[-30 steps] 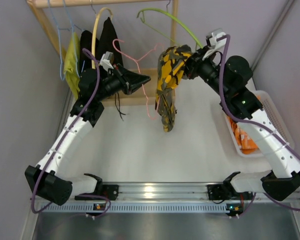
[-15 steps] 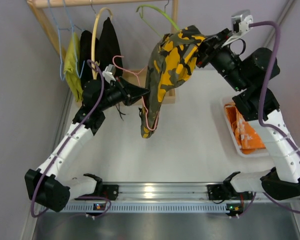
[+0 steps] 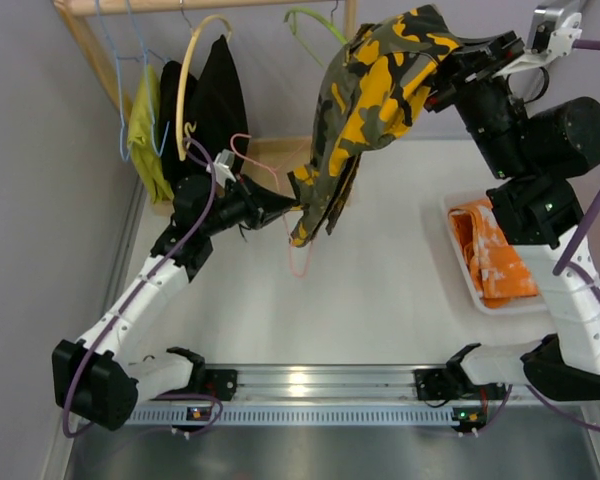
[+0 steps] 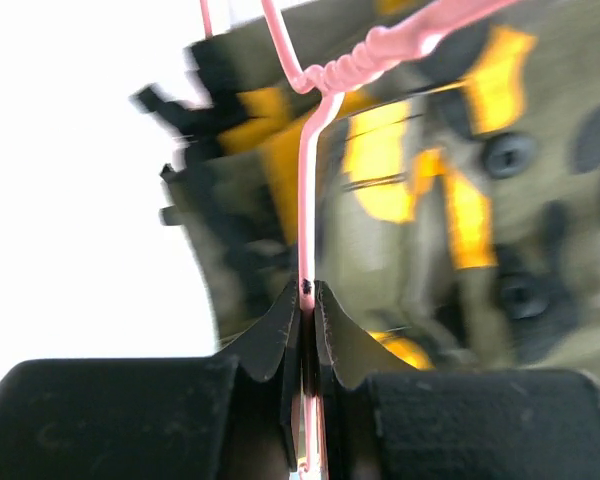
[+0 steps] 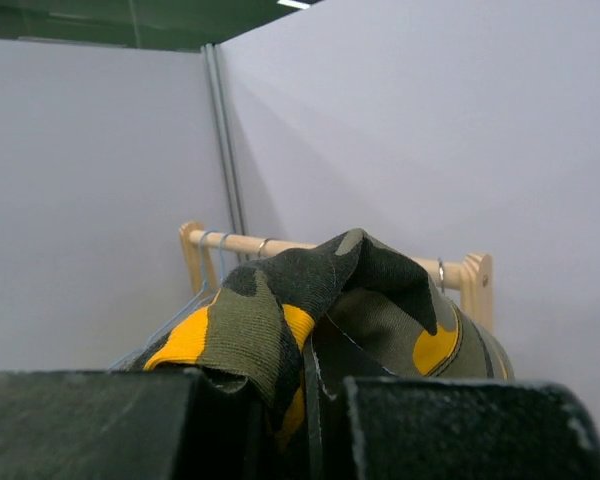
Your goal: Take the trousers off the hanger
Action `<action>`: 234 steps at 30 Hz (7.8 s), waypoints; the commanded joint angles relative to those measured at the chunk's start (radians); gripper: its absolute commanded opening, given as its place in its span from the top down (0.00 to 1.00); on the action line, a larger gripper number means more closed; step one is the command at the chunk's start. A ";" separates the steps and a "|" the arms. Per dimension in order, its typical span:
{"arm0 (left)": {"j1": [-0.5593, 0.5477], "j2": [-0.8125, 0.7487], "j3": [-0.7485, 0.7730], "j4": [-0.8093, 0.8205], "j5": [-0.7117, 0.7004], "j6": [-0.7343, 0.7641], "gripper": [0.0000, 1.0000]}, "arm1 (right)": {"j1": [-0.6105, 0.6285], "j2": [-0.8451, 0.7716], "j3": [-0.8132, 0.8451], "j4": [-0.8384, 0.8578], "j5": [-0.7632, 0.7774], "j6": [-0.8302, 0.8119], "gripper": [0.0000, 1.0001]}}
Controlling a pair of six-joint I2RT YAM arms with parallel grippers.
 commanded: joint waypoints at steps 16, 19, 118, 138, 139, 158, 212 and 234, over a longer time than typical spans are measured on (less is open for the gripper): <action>0.003 -0.040 -0.060 -0.032 -0.024 0.099 1.00 | -0.145 -0.280 0.061 0.249 0.305 -0.245 1.00; 0.004 -0.034 -0.052 -0.037 -0.025 0.100 1.00 | -0.225 -0.376 -0.032 0.223 0.385 -0.265 1.00; -0.004 -0.043 0.126 -0.065 0.036 0.312 1.00 | -0.932 -0.429 -1.261 -0.248 0.086 -0.682 1.00; -0.057 0.133 0.549 -0.532 -0.390 0.719 1.00 | -0.992 -0.400 -0.982 -0.559 -0.158 -0.667 0.01; -0.063 0.145 0.584 -0.539 -0.395 0.735 1.00 | -0.993 -0.400 -0.956 -0.567 -0.172 -0.657 0.01; -0.073 0.569 1.215 -0.614 -0.659 0.996 1.00 | -0.995 -0.406 -0.720 -0.680 -0.340 -0.492 0.01; -0.088 0.422 1.089 -0.546 -0.610 0.726 1.00 | -0.096 -0.162 -0.425 -0.128 -0.217 -0.129 0.40; -0.091 0.369 0.974 -0.545 -0.536 0.620 1.00 | 0.309 0.257 -0.234 -0.188 0.216 0.023 0.37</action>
